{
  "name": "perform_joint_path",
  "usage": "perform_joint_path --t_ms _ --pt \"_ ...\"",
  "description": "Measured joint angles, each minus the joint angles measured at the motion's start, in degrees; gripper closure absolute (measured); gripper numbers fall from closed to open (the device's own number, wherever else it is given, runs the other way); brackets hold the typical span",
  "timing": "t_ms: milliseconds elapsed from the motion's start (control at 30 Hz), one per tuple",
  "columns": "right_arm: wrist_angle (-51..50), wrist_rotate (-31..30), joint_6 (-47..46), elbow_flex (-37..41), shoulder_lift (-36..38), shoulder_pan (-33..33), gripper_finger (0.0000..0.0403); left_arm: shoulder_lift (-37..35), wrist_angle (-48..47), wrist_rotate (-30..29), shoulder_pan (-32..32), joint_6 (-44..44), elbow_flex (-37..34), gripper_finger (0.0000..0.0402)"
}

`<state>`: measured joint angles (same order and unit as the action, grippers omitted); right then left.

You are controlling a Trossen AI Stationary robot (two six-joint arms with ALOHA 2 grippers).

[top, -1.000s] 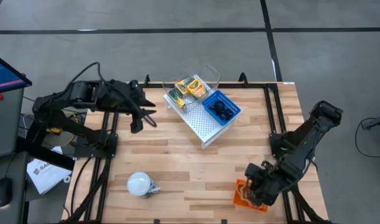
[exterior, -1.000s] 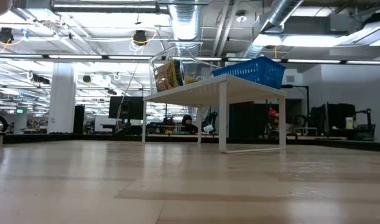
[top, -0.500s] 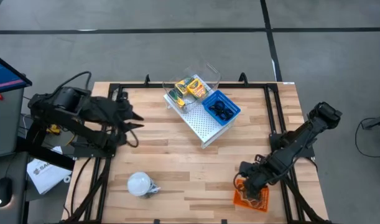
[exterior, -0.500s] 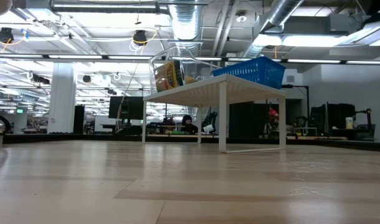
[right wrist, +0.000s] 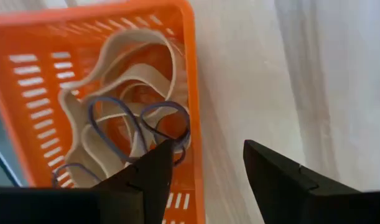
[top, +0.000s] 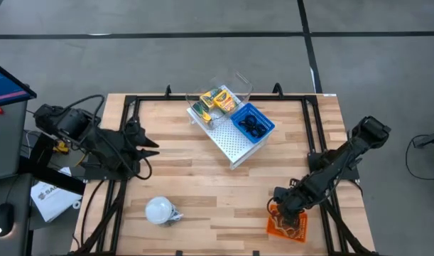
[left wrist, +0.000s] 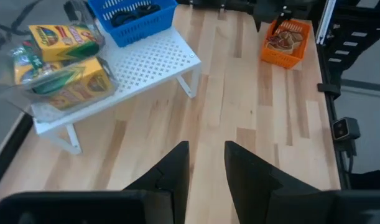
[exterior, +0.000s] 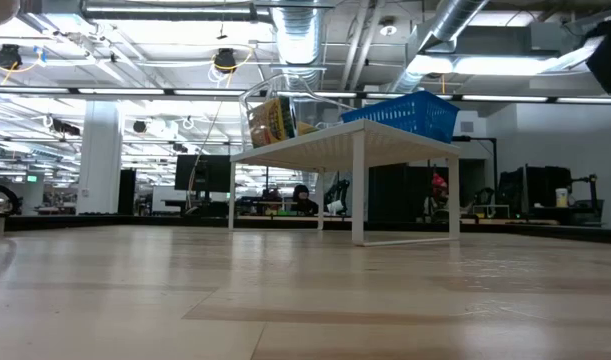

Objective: Pick & Place Office Desk Supplies
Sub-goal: Put the orange bin on the shelf

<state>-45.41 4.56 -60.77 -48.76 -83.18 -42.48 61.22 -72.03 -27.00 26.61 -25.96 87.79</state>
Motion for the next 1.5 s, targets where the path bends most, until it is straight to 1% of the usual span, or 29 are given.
perform_joint_path --t_ms 133,367,433,567,633,700,767,833,900,1000,1100,1200,1333,1500 --pt "5.0 1.0 -0.2 2.7 0.0 -0.6 0.0216 0.1 2.8 0.0 0.2 -1.4 -1.8 0.0309" --pt "5.3 0.3 0.1 4.1 0.1 -0.6 0.0230 0.3 5.1 0.0 0.1 -1.6 -2.1 0.0309" --pt "4.8 0.3 -0.1 4.0 1.3 -0.6 0.0232 0.3 5.4 -0.2 0.0 -1.9 -2.1 0.0309" --pt "0.6 -2.3 -3.3 2.9 5.9 -0.6 0.0231 0.3 5.3 -0.5 0.0 -2.8 -2.1 0.0309" --pt "0.6 -3.8 -6.1 2.4 8.7 -0.7 0.0229 0.3 5.3 -0.5 0.0 -2.8 -2.1 0.0309" --pt "3.5 -4.6 -9.5 2.4 11.2 -2.1 0.0229 0.3 5.3 -0.5 0.0 -2.8 -2.1 0.0309" --pt "9.2 -4.6 -12.3 2.2 11.3 -4.2 0.0229 0.3 5.3 -0.7 0.0 -3.0 -2.1 0.0309" --pt "13.1 -4.5 -14.4 1.9 9.9 -6.7 0.0233 0.3 5.2 -0.8 0.0 -3.2 -2.1 0.0309" --pt "13.6 -4.6 -15.7 -0.3 7.1 -8.6 0.0237 0.3 5.2 -0.9 0.0 -3.5 -2.1 0.0309" --pt "12.5 -4.9 -15.8 -5.1 2.8 -10.2 0.0238 0.3 5.2 -0.9 0.0 -3.4 -2.1 0.0309" --pt "12.1 -5.4 -13.9 -9.5 -2.0 -10.9 0.0236 0.3 5.2 -0.9 0.0 -2.7 -2.1 0.0309" --pt "8.8 -6.1 -13.0 -12.4 -6.3 -11.5 0.0230 0.3 5.2 -0.9 0.0 -2.0 -2.1 0.0309" --pt "8.1 -6.8 -14.5 -13.1 -9.3 -12.3 0.0219 0.3 5.2 -0.9 0.5 -1.7 -2.1 0.0309" --pt "8.2 -7.8 -17.1 -13.1 -10.8 -12.9 0.0214 0.3 5.2 -0.8 1.7 -1.4 -2.1 0.0309"
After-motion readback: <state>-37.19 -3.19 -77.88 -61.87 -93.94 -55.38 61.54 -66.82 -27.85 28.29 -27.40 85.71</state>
